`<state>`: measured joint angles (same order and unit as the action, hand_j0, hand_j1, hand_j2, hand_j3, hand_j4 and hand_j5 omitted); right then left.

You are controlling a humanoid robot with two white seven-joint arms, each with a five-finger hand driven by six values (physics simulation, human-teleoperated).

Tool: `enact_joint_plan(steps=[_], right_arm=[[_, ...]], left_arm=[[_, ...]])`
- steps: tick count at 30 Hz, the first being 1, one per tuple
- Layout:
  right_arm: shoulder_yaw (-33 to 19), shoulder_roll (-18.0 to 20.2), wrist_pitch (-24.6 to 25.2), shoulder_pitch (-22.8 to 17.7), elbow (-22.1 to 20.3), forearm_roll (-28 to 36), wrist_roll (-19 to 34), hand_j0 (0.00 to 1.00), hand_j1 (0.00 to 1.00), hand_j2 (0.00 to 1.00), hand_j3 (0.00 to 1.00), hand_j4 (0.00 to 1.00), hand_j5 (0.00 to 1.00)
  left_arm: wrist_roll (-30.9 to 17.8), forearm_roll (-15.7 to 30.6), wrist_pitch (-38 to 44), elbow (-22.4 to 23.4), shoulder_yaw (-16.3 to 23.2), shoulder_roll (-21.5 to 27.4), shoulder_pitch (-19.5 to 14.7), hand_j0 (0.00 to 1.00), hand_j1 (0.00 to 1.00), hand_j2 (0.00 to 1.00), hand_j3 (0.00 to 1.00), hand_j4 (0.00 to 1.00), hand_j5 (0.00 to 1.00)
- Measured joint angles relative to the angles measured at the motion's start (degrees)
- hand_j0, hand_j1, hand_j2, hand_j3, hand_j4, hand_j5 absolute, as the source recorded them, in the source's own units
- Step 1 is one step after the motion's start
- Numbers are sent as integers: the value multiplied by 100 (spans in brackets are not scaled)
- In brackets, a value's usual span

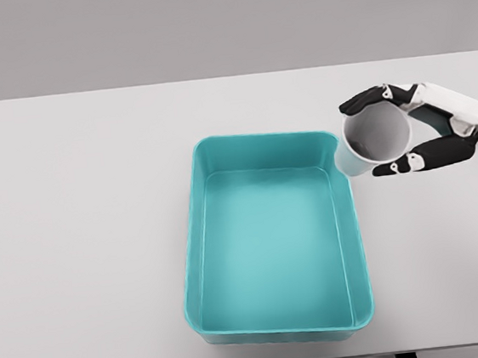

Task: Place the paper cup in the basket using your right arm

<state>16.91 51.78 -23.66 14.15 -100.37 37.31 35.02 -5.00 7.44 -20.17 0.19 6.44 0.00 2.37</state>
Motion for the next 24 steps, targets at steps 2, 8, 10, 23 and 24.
enact_joint_plan(steps=[2,8,10,23,24], right_arm=[[112,-60,1,79,-3,-20,-1,72,72,72,72,72,72],[381,-281,120,290,-4,-240,-1,72,72,72,72,72,72],[479,-374,147,396,-1,-375,-1,72,72,72,72,72,72],[997,-1056,382,783,144,-1193,0,73,73,73,73,73,73],[1024,-1098,394,783,170,-1248,0,73,73,73,73,73,73]], left_arm=[[0,0,1,0,0,0,-9,100,100,100,100,100,100],[0,0,-1,-1,0,0,0,100,100,100,100,100,100],[0,0,-1,-1,0,0,0,100,100,100,100,100,100],[0,0,-2,-1,0,0,0,100,100,100,100,100,100],[0,0,-2,0,1,0,0,100,100,100,100,100,100]])
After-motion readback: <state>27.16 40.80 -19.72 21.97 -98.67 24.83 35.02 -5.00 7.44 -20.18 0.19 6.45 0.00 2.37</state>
